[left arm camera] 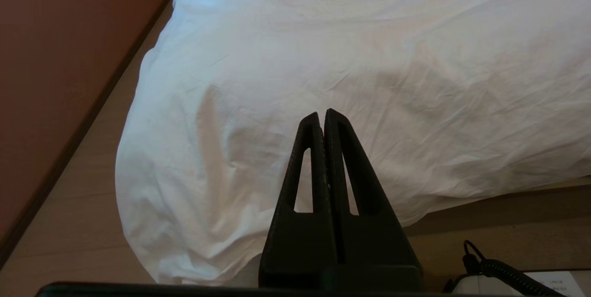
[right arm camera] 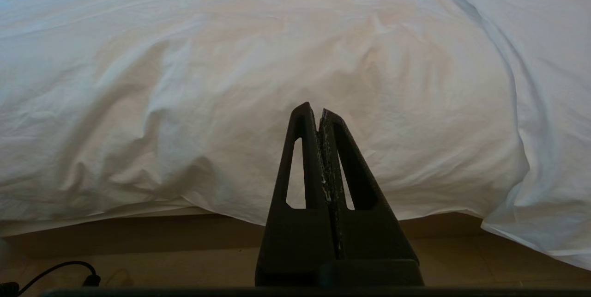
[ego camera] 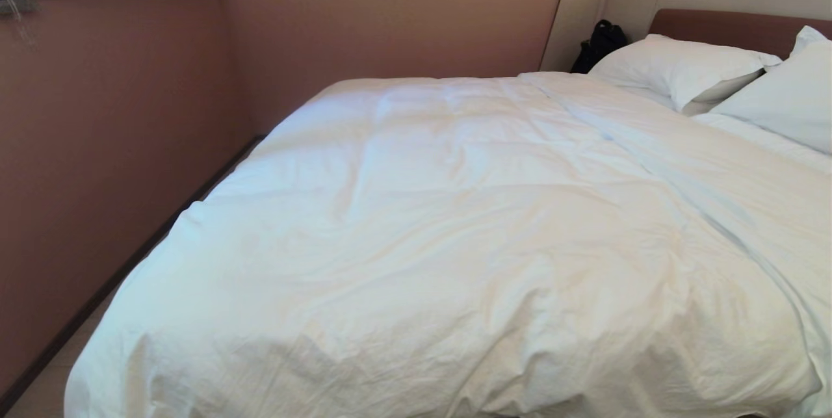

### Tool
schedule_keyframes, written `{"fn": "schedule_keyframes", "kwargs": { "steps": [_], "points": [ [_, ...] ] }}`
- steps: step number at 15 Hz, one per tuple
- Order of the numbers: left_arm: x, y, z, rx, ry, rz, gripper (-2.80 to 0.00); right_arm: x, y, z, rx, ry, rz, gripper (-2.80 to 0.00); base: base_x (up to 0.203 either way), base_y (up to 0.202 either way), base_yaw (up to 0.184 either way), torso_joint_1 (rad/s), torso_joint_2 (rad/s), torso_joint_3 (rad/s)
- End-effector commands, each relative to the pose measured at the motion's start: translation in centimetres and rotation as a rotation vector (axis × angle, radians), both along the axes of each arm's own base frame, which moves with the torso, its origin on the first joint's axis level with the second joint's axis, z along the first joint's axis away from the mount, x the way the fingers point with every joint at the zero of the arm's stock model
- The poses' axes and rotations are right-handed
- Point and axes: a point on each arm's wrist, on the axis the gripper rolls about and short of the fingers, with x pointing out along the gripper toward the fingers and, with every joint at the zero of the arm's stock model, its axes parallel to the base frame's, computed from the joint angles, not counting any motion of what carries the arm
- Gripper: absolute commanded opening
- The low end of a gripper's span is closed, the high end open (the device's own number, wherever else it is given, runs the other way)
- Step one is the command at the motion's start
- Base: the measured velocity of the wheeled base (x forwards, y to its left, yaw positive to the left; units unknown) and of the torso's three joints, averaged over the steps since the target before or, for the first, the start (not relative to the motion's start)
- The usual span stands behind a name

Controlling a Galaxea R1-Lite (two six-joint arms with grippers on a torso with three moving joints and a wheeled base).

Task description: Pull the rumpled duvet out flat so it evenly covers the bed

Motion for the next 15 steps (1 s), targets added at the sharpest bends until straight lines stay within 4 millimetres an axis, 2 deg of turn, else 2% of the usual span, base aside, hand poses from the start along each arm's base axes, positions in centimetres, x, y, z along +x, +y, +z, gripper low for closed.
{"fn": "schedule_keyframes", "kwargs": {
  "steps": [1,15],
  "points": [
    [-0.01,0.0,-0.01,-0.002,0.0,0.001,-2.8,0.0,0.0,0.0,0.0,0.0,0.0,-2.8,0.0,0.0,0.0,0.0,0.0,0.0],
    [-0.01,0.0,-0.01,-0.002,0.0,-0.001,-2.8,0.0,0.0,0.0,0.0,0.0,0.001,-2.8,0.0,0.0,0.0,0.0,0.0,0.0]
  ]
}}
